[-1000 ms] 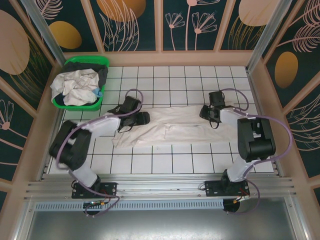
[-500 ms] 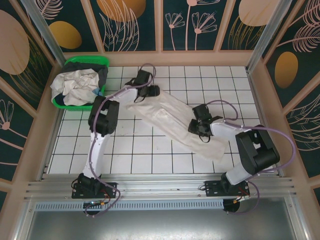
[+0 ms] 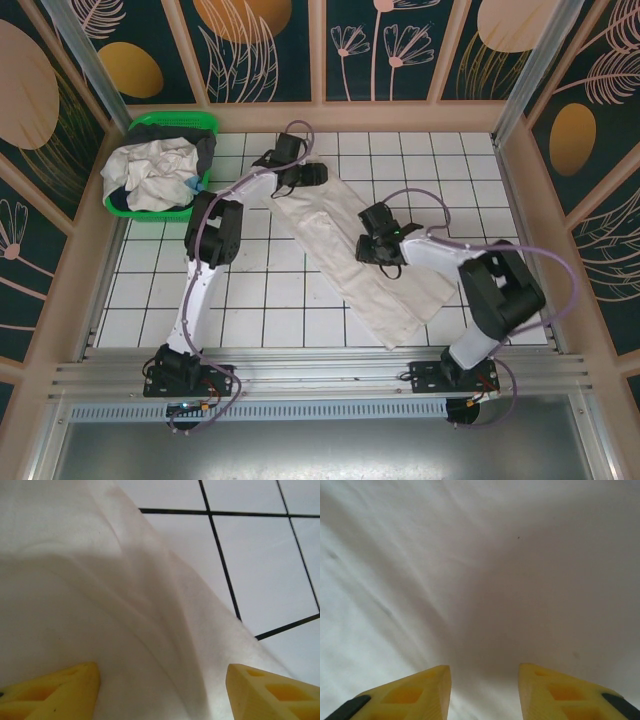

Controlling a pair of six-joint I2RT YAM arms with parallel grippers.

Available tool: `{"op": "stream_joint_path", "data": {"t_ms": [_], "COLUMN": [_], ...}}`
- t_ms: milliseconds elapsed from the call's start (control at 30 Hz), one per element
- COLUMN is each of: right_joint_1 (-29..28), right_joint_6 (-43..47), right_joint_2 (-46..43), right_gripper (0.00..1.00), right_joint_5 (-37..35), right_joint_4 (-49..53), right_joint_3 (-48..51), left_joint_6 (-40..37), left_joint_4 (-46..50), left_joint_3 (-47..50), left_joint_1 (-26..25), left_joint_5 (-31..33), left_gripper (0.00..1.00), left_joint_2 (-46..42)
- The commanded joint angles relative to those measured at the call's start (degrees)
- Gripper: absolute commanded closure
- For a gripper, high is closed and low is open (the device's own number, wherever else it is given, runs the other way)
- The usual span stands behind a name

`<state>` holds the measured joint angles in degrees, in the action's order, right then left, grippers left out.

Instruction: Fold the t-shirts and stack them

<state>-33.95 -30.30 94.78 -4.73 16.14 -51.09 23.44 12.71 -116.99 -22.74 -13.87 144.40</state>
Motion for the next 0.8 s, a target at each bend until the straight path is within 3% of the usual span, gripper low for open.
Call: {"op": "stream_joint_path", "data": {"t_ms": [0, 200, 433, 600, 767], "right_joint_1": [-1.9, -9.2, -20.1, -20.8, -19.4], "right_joint_6": [0.8, -7.6, -15.5, -13.8, -15.1], "right_joint_2": [3.0, 1.8, 3.0, -1.4, -12.3], "right_gripper": [0.61, 0.61, 0.59, 0.57, 0.54], "right_joint_5": [-1.0, 0.3, 2.8, 1.5, -1.6], "right_joint_4": [-0.7, 2.1, 6.4, 9.5, 14.0], "right_joint_3": [-0.6, 1.9, -7.9, -10.9, -2.7], "left_joint_6": [2.5, 5.1, 6.8, 5.2, 1.6], "left_joint_4": [-2.4, -1.9, -9.5, -9.3, -5.0], "left_joint_3": [-0.8, -13.0, -24.3, -28.2, -24.3], "left_joint_1": [0.4, 0.4, 0.3, 0.4, 0.4], "left_joint_5": [-3.0, -8.9, -20.9, -20.9, -20.0], "left_gripper": [0.35, 0.38, 0.37, 0.29, 0.25], "left_joint_2": [1.2, 11.0, 18.2, 14.2, 3.7]}}
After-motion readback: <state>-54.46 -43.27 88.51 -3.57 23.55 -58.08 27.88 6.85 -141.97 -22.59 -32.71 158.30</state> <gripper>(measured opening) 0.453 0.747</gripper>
